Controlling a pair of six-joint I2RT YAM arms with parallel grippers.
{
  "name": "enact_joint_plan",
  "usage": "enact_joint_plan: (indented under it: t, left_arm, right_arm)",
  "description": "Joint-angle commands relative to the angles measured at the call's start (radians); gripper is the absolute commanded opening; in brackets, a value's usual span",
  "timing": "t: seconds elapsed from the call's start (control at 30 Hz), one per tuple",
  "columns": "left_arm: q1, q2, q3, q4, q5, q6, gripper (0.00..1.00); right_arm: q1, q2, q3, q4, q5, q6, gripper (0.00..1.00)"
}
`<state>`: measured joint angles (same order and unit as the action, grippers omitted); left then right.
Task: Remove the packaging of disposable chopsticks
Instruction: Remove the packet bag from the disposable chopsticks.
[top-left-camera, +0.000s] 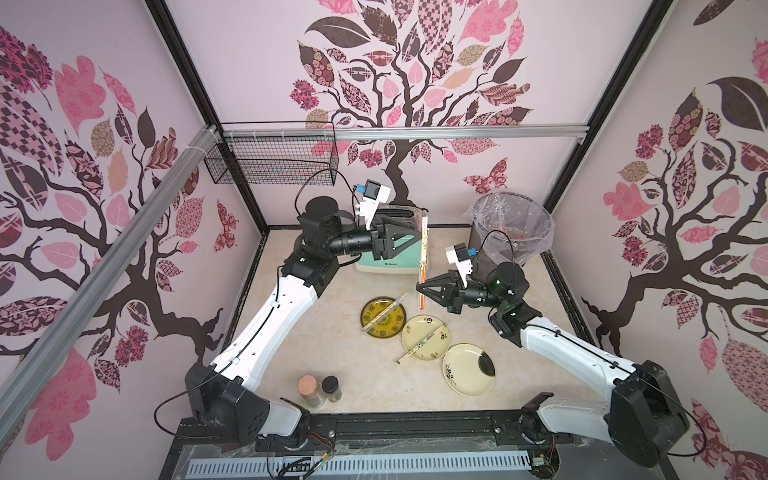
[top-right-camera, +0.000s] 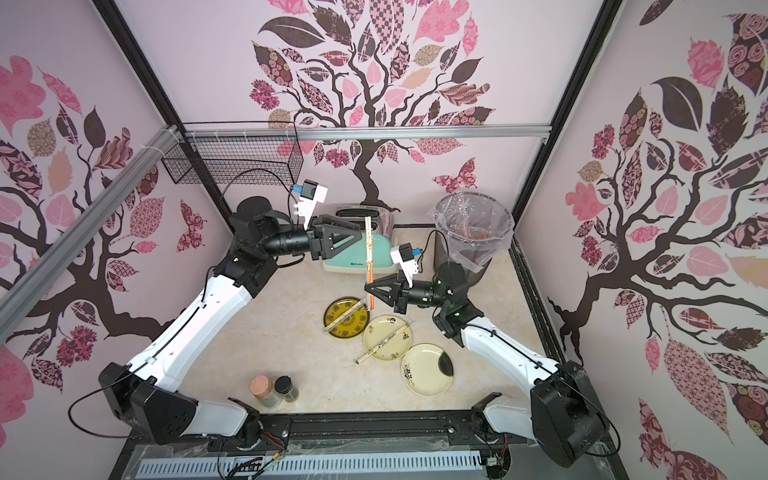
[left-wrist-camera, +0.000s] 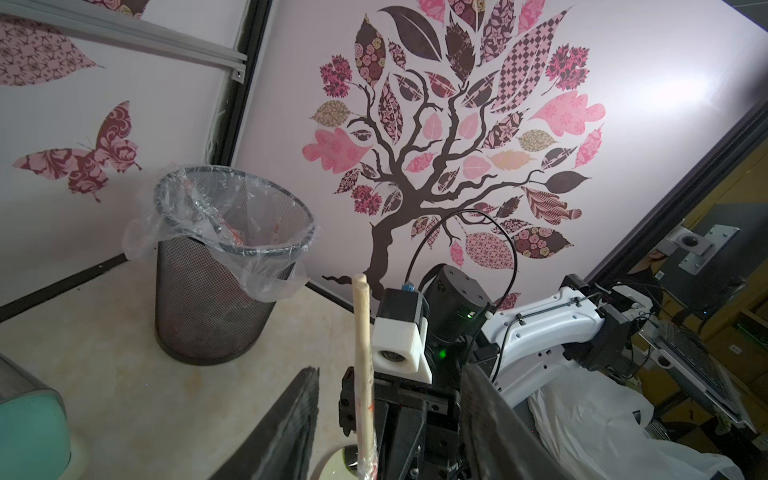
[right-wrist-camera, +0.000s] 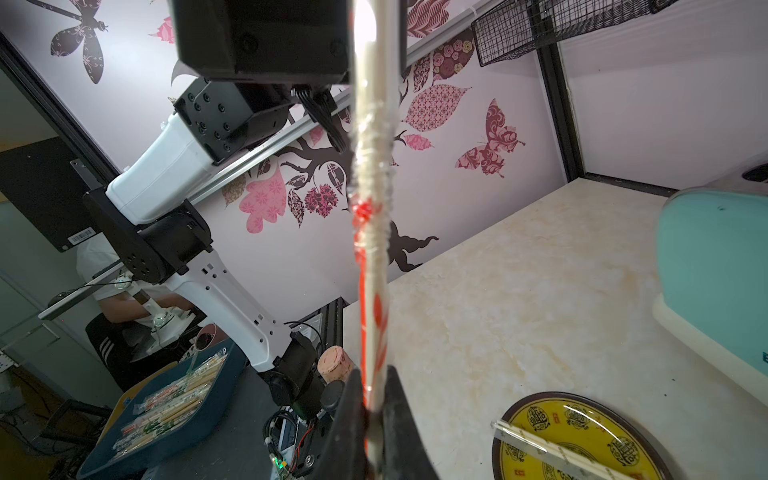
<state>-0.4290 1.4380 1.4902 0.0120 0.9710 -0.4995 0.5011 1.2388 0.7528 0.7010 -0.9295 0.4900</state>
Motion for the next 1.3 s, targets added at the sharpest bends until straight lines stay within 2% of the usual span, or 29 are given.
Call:
enact_joint_plan:
  t: [0.0, 0.1, 0.17, 0.33, 0.43, 0.5, 1.0, 1.17, 1.27]
  left_arm:
    - [-0.003, 0.044, 0.021, 0.026, 0.029, -0.033, 0.58]
    - [-0.015, 0.057, 0.025, 0.037, 0.034, -0.041, 0.58]
    - [-0.024, 0.067, 0.037, 0.025, 0.040, -0.034, 0.54]
    - [-0.033, 0.076, 0.035, 0.008, 0.039, -0.024, 0.23]
    - [-0.039, 0.065, 0.010, 0.009, 0.038, -0.015, 0.11]
    - [-0.044, 0.055, -0.008, 0.007, 0.037, -0.009, 0.07]
    - [-0.076, 0.001, -0.178, -0.006, 0.026, 0.020, 0.15]
    - [-0.078, 0.023, -0.190, 0.002, 0.048, 0.029, 0.18]
    - [-0.078, 0.046, -0.185, 0.026, 0.059, 0.016, 0.19]
  right_arm:
    - [0.006, -0.007, 0.022, 0.003, -0.013, -0.011, 0.00]
    - [0.007, -0.009, 0.019, 0.005, -0.012, -0.010, 0.00]
    - [0.007, -0.008, 0.017, 0.008, -0.010, -0.011, 0.00]
    - [0.009, -0.009, 0.010, 0.021, -0.004, -0.006, 0.00]
    - [0.010, -0.011, 0.011, 0.025, 0.001, -0.007, 0.00]
    - [0.008, -0.010, 0.015, 0.023, 0.009, -0.010, 0.00]
    - [0.006, 0.011, 0.151, -0.083, 0.040, -0.100, 0.00]
    - [-0.019, 0.033, 0.196, -0.091, 0.017, -0.076, 0.00]
    - [-0.021, 0.068, 0.264, -0.185, -0.002, -0.112, 0.00]
